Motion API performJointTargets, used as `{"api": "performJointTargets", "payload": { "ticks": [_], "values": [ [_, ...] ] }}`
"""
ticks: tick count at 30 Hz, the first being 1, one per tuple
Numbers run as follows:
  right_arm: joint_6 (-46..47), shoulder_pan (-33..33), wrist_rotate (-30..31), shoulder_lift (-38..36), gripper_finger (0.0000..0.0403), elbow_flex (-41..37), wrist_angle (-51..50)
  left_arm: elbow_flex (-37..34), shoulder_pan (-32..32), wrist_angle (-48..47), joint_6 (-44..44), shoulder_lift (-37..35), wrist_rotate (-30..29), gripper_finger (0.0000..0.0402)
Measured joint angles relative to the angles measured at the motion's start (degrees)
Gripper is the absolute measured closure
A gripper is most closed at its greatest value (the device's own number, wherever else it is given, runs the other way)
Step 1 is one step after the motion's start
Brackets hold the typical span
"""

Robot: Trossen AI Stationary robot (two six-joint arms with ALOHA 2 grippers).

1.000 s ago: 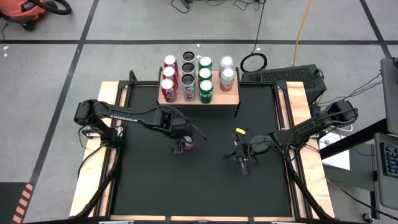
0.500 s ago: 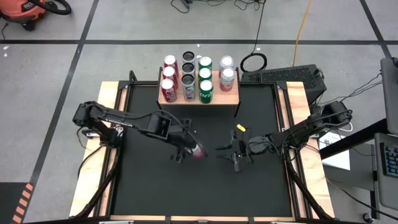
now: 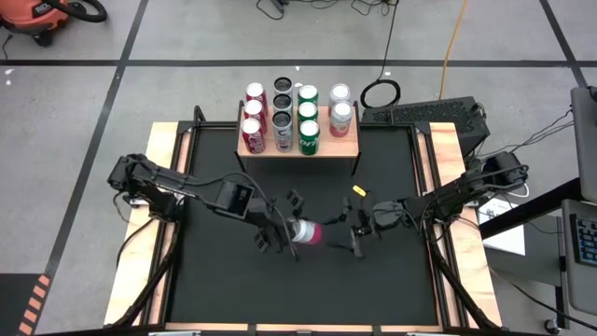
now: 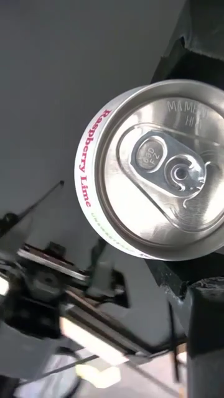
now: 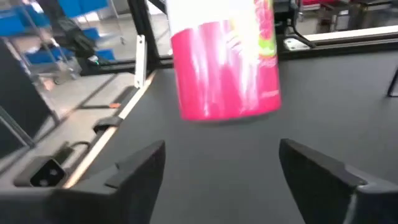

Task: Place canned beverage on shelf
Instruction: Put the pink soda can aligned with the other pink soda can on the shelf

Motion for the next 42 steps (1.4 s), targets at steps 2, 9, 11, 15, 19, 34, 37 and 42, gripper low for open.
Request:
{"api": "performJointTargets", "payload": {
  "ticks": [2,9,11,15,19,34,37,42],
  "values": [
    [0.6,-0.2,-1.2,0.0,0.0098,0.0,0.9,0.0,-0.3,0.4,2.5,0.0,0.0,0.0104],
    [4.8,-2.6,-7.7,0.0,0.0058,0.0,2.6,0.0,-1.0,4.0,12.7,0.0,-0.1,0.0104],
    [5.2,-3.7,-10.3,0.0,0.0049,0.0,2.6,0.0,-1.1,5.4,14.5,0.0,-0.1,0.0104],
    [6.5,-6.0,-20.0,0.0,0.0032,0.1,2.7,0.0,-1.1,6.1,17.1,0.0,-0.1,0.0104],
    [7.0,-7.8,-26.0,0.0,0.0019,1.7,2.2,0.0,-1.1,6.6,17.5,0.0,1.4,0.0104],
    [-0.5,-10.6,-30.9,0.0,0.0009,15.0,-16.5,-0.1,-0.6,8.8,21.6,0.0,3.6,0.0104],
    [-2.7,-10.6,-30.9,0.0,0.0009,17.1,-21.3,-0.1,-0.6,9.3,22.9,0.1,3.6,0.0104],
    [-4.3,-10.9,-32.6,0.0,0.0009,19.1,-22.5,-0.1,-0.2,10.8,23.6,0.2,3.7,0.0104]
  ]
}}
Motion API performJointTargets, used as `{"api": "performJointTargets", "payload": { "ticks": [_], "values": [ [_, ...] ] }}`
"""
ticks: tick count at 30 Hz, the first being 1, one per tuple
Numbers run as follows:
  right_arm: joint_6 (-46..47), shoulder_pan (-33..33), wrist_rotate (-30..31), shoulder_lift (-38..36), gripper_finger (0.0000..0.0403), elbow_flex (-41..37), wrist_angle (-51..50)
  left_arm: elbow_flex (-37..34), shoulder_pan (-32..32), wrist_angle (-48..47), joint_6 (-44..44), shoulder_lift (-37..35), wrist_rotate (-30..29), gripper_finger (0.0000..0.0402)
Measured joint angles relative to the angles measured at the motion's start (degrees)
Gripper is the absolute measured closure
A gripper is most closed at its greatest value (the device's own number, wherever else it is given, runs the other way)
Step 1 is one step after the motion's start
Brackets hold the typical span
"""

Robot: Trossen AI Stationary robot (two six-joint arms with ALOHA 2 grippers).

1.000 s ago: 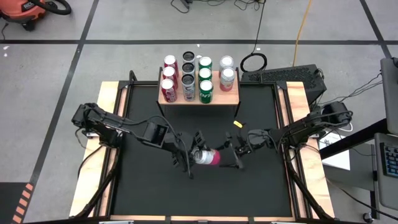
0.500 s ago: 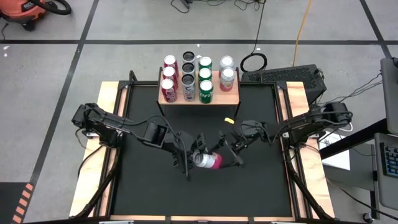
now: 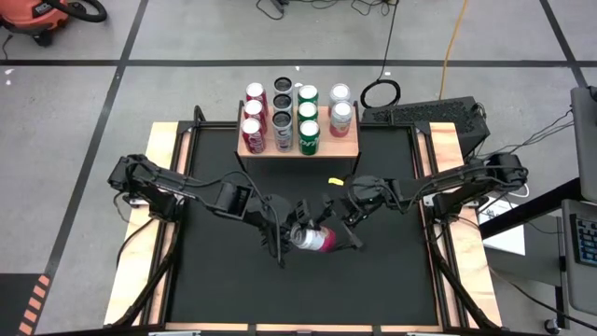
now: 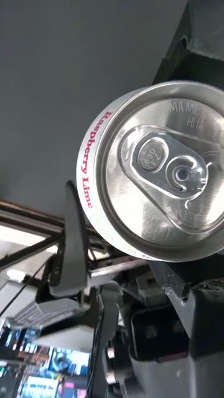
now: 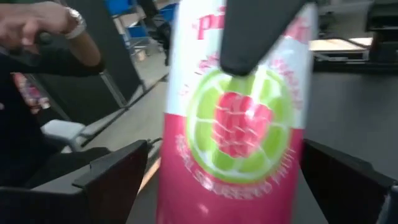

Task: Place canned beverage on shelf
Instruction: Put the pink soda can aligned with the other pink soda can on the shelf

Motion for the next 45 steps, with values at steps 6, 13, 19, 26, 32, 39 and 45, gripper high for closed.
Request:
{"api": "performJointTargets", "payload": {
  "ticks": [6,13,19,26,32,39,45],
  "values": [
    [-0.9,-0.1,-1.3,0.2,0.0009,0.8,-1.6,0.0,0.2,1.2,3.2,0.3,-0.1,0.0104],
    [-2.2,-0.2,-2.7,0.2,0.0011,0.8,-1.5,0.0,0.4,2.8,4.1,0.3,-0.3,0.0104],
    [-3.2,-0.1,-2.8,0.2,0.0014,0.8,-1.2,0.0,0.9,2.9,4.3,0.9,-0.5,0.0104],
    [-3.1,-0.1,-2.6,0.3,0.0081,0.8,-1.6,0.0,1.0,3.6,4.3,1.5,-0.5,0.0104],
    [-3.0,-0.1,-2.6,0.2,0.0122,0.8,-2.0,0.0,1.0,3.7,3.8,1.5,-1.5,0.0104],
    [-1.9,-0.1,-3.9,0.2,0.0121,0.8,-1.9,0.0,0.8,5.3,-2.4,1.6,-4.0,0.0095],
    [-4.1,-0.1,-3.3,0.1,0.0122,0.7,-1.3,-0.1,0.3,6.1,-7.7,1.5,-6.7,0.0036]
  ]
}}
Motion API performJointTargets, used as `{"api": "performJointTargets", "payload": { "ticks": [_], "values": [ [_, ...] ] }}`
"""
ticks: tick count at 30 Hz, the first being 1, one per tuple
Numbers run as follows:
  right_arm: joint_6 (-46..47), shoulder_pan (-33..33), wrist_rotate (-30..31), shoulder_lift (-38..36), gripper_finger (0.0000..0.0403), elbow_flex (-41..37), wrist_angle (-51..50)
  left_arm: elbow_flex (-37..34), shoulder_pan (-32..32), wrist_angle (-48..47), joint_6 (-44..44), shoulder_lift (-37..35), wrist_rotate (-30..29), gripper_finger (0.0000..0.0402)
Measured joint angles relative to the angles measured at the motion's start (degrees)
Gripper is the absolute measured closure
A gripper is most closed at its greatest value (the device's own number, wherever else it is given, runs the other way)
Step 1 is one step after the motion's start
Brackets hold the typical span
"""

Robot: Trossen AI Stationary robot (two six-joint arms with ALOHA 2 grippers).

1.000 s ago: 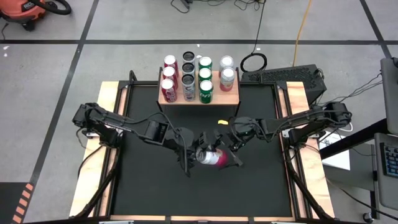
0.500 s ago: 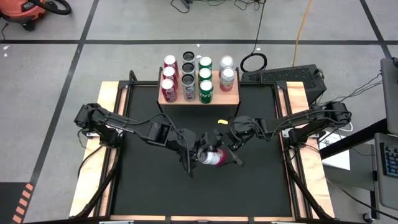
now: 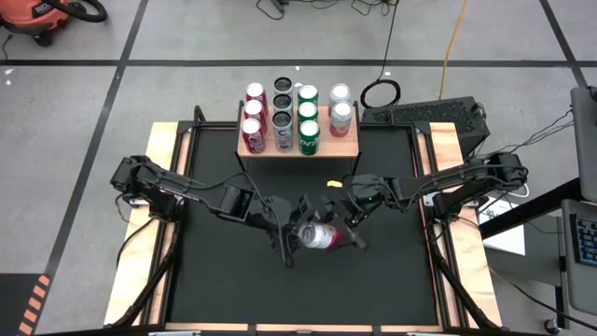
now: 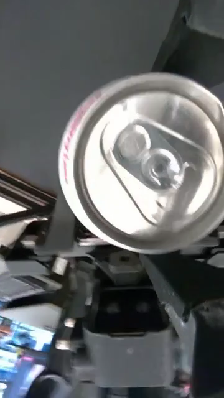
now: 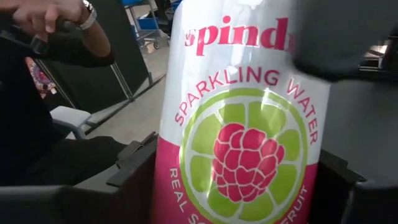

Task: Place canned beverage on shelf
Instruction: Put the pink soda can aligned with the other pink soda can on the shelf

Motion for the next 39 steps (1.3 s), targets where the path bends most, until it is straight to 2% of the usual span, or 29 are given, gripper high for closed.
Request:
{"api": "performJointTargets", "payload": {
  "ticks": [4,14,19,24,28,33,39],
  "values": [
    [0.1,-0.1,0.5,0.0,0.0122,0.0,-0.2,0.0,-0.5,-0.8,-5.0,0.0,-4.9,0.0007],
    [-0.3,-0.5,3.5,-4.0,0.0123,0.0,-2.4,0.2,-3.6,-3.4,-23.3,-1.5,-19.6,0.0008],
    [-1.2,-0.1,7.7,-8.0,0.0123,0.0,-8.7,0.2,-5.8,-4.3,-37.9,-2.0,-31.6,0.0008],
    [-1.2,1.2,11.8,-11.3,0.0124,0.0,-14.7,0.2,-7.7,-5.1,-52.5,-2.1,-34.9,0.0008],
    [-1.9,2.9,17.5,-14.0,0.0124,0.0,-18.8,0.2,-8.6,-5.0,-66.7,-2.1,-35.3,0.0008],
    [-2.3,5.5,28.1,-17.0,0.0124,0.0,-24.2,0.2,-8.9,-4.8,-82.1,-1.5,-35.9,0.0008],
    [-0.6,9.0,39.1,-18.4,0.0124,0.0,-29.3,0.2,-9.9,-4.7,-93.7,0.8,-42.7,0.0008]
  ]
}}
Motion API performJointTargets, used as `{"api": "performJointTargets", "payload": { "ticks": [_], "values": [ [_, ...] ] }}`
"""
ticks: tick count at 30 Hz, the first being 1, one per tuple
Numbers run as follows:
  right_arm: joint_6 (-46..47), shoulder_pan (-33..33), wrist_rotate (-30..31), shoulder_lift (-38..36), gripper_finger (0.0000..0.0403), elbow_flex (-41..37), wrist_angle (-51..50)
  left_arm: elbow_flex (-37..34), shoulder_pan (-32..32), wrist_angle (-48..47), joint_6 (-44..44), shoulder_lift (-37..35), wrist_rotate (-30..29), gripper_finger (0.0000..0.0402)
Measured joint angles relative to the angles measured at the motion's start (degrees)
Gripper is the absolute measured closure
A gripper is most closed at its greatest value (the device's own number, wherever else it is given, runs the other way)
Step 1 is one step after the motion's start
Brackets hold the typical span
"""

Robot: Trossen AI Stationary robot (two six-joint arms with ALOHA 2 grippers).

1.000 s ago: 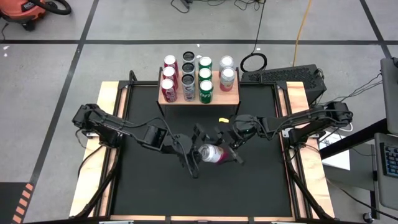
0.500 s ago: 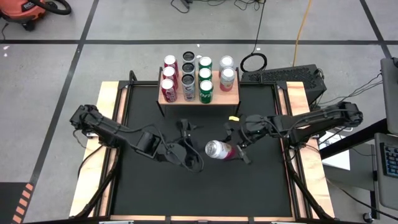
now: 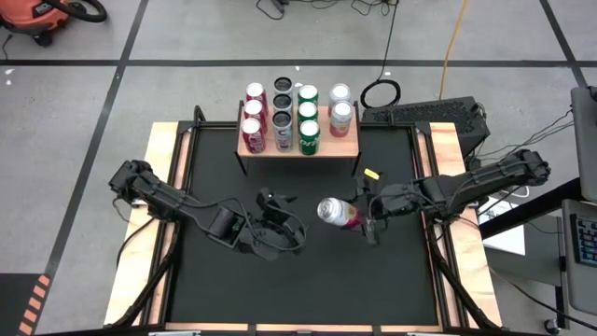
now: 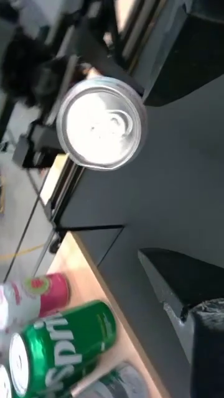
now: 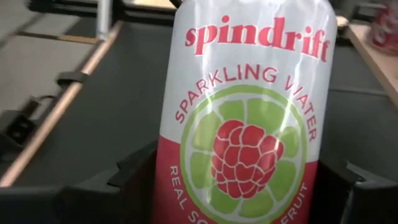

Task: Place canned beverage on shelf
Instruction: Put the pink soda can aligned with the other pink soda can on the shelf

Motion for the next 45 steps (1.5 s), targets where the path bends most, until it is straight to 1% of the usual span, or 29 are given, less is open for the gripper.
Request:
{"api": "performJointTargets", "payload": {
  "ticks": [3,6,9,11,14,17,21,24,26,29,32,35,39,42,45],
  "values": [
    [2.7,2.0,6.8,0.3,0.0124,-0.5,-0.4,0.0,-0.7,1.0,-3.8,1.0,-3.5,0.0008],
    [6.6,3.8,16.8,1.2,0.0124,-2.4,3.5,0.0,-1.3,2.2,-7.5,1.3,-6.0,0.0008],
    [8.7,4.6,25.9,2.6,0.0124,-4.0,7.3,0.0,-1.7,2.6,-10.2,1.3,-10.1,0.0008],
    [9.3,4.7,30.9,3.6,0.0123,-4.5,9.5,0.0,-1.8,2.6,-11.0,1.4,-12.7,0.0008],
    [10.2,4.7,36.3,5.1,0.0122,-4.7,13.0,0.0,-1.8,2.8,-11.8,1.4,-14.0,0.0008],
    [10.1,4.7,38.2,6.8,0.0122,-4.7,19.0,0.0,-1.0,2.9,-11.3,1.4,-13.9,0.0008],
    [8.3,4.8,38.4,9.8,0.0121,-4.7,27.3,-0.1,0.6,4.6,-8.9,1.4,-13.9,0.0008],
    [6.7,5.1,40.3,12.3,0.0121,-4.7,32.3,-0.1,1.2,9.3,-4.8,1.4,-13.5,0.0008],
    [5.7,5.1,41.6,13.6,0.012,-4.7,35.3,-0.1,1.3,13.2,-1.3,1.4,-11.3,0.0008],
    [5.6,5.1,41.7,15.1,0.012,-4.7,37.9,-0.1,1.3,19.4,4.5,1.4,-10.0,0.0008],
    [5.6,5.2,41.4,15.6,0.012,-4.7,39.3,-0.1,1.4,22.1,7.5,1.4,-10.0,0.0008],
    [5.8,5.2,41.4,15.6,0.012,-4.7,39.5,-0.1,1.6,22.4,7.1,1.4,-10.0,0.0007],
    [5.8,5.2,41.4,15.6,0.012,-4.7,39.5,-0.1,2.4,18.9,1.3,1.4,-9.9,0.0003],
    [6.1,5.3,41.3,15.6,0.012,-4.7,39.4,-0.1,3.1,16.4,-3.3,1.4,-8.9,0.0002],
    [6.2,5.4,41.3,15.6,0.012,-4.7,39.6,-0.1,3.8,15.4,-4.3,1.4,-6.9,0.0002]
  ]
}}
